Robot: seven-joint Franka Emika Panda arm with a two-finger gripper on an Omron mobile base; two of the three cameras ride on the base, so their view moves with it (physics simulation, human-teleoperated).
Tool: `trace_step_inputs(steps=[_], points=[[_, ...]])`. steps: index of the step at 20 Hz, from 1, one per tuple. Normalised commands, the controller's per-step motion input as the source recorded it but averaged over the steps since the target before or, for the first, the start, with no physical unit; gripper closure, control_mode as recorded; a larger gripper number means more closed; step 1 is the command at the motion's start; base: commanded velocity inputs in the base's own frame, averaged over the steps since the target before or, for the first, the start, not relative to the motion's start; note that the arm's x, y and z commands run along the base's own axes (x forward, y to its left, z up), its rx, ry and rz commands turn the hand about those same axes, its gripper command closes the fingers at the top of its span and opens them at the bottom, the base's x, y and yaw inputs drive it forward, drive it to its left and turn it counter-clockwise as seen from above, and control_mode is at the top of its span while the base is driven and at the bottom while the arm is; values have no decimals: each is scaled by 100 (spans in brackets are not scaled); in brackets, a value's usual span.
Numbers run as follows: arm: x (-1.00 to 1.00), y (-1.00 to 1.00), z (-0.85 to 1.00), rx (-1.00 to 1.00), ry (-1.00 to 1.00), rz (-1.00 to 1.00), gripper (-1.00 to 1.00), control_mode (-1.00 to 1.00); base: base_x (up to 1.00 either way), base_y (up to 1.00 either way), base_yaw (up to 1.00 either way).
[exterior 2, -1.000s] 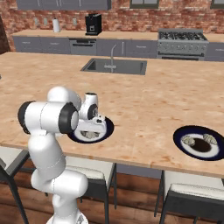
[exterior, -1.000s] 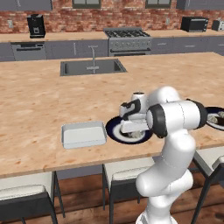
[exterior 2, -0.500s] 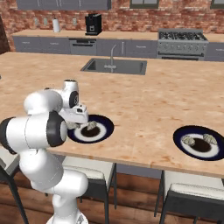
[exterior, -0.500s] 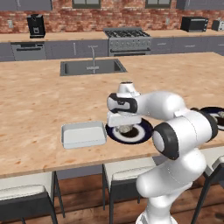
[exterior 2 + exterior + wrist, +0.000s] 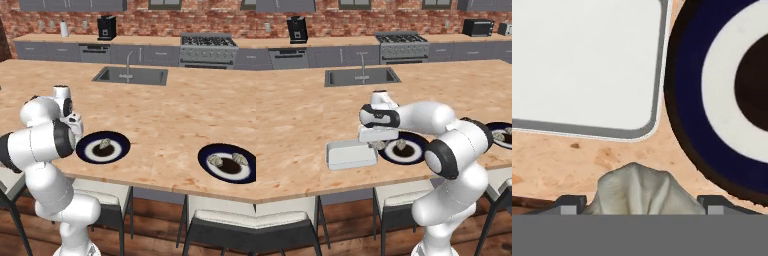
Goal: Place two dumplings into each of the tupperware containers and then place the containers in the fridge.
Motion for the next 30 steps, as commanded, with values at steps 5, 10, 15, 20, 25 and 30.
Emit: trace_step_inputs(steps=[5, 10, 15, 20, 25, 30], points=[[44, 38, -14, 0, -1, 0, 100, -100, 0, 0, 0], [26, 26, -44, 0, -2, 0, 100, -100, 0, 0, 0], [31, 21, -48, 0, -3, 0, 100, -100, 0, 0, 0], [25, 0, -28, 0, -1, 0, 100, -100, 0, 0, 0], [15, 0, -20, 0, 0, 0, 100, -100, 0, 0, 0], [5, 0, -2, 0, 0, 0, -100, -100, 0, 0, 0]])
